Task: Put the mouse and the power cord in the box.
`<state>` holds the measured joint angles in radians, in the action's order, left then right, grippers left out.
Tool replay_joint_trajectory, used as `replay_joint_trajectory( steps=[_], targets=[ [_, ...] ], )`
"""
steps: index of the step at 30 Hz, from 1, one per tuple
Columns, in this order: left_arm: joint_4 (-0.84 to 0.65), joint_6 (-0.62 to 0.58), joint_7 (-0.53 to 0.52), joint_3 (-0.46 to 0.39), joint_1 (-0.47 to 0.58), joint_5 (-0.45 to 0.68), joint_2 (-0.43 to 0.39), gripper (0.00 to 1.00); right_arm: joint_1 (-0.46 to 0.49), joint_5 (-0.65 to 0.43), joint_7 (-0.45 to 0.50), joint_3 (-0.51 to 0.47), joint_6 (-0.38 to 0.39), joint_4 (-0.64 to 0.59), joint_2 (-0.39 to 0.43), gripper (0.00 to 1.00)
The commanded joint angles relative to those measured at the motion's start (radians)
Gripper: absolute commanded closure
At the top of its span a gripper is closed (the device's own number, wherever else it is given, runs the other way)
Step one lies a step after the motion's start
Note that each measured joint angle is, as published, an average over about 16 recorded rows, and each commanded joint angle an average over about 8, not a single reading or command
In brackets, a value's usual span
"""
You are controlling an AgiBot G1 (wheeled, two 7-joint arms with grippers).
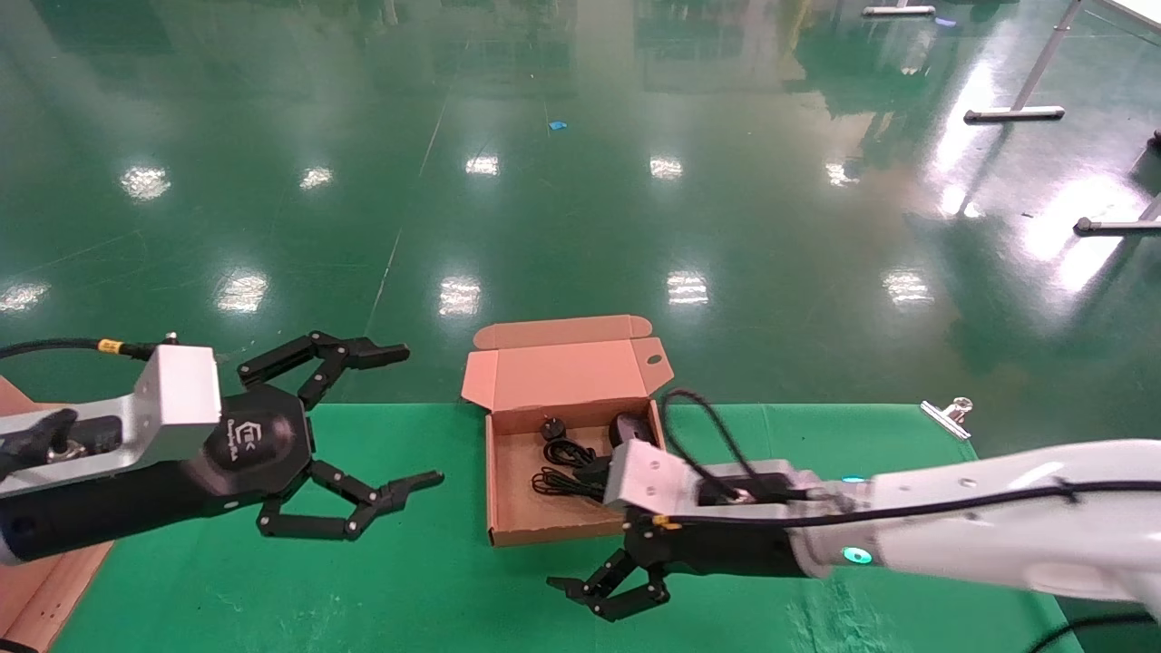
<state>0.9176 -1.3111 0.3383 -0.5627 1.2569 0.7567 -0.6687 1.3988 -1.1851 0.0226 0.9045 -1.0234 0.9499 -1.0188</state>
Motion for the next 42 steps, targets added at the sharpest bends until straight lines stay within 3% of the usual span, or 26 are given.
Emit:
replay_joint_trajectory(
  steps=[1, 27, 34, 42],
  targets=[
    [0.025, -0.012, -0.035, 0.019, -0.012, -0.002, 0.004, 0.00, -0.020, 0.028, 0.010, -0.039, -0.030, 0.021, 0.025, 0.00],
    [0.340, -0.171, -0.488, 0.263, -0.169, -0.024, 0.053, 0.00, -0.282, 0.396, 0.144, -0.544, -0.411, 0.291, 0.355, 0.00],
    [0.375, -0.188, -0.532, 0.289, -0.186, -0.026, 0.059, 0.00, -0.334, 0.469, 0.168, -0.644, -0.487, 0.344, 0.419, 0.00],
    [0.375, -0.189, -0.532, 0.291, -0.187, -0.027, 0.059, 0.00, -0.341, 0.477, 0.170, -0.654, -0.495, 0.350, 0.426, 0.00]
  ],
)
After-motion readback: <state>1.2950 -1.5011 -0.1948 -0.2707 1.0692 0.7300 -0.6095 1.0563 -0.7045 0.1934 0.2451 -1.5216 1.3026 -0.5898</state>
